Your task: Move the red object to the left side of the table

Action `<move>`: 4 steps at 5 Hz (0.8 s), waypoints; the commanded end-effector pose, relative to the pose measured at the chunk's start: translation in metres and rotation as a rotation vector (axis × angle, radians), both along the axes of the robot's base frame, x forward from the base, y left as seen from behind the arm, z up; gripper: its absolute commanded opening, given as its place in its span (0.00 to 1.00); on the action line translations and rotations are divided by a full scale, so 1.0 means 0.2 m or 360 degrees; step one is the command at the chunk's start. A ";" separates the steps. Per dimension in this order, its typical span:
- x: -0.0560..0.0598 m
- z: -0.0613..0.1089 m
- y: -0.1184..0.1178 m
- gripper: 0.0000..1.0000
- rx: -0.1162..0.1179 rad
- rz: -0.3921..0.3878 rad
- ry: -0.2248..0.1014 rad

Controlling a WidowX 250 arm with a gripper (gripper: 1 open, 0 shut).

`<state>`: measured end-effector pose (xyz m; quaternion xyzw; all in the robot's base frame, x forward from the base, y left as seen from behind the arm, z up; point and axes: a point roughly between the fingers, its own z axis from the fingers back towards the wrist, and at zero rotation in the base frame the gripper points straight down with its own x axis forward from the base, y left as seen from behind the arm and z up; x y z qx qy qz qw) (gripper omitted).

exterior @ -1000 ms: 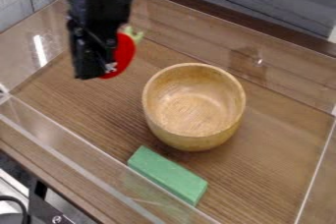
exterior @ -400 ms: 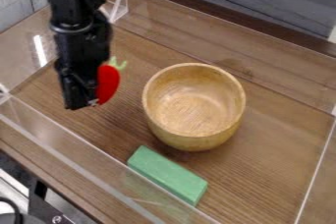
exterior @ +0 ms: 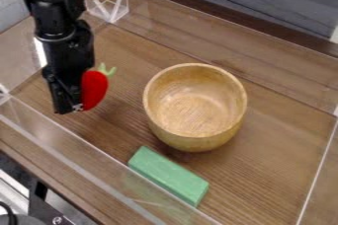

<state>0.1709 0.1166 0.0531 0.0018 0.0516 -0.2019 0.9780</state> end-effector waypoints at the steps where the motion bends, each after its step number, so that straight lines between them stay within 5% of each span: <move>1: 0.04 0.06 0.03 0.00 0.0003 -0.0046 -0.0074; 4: 0.05 -0.06 0.02 0.00 -0.0059 0.0008 -0.0104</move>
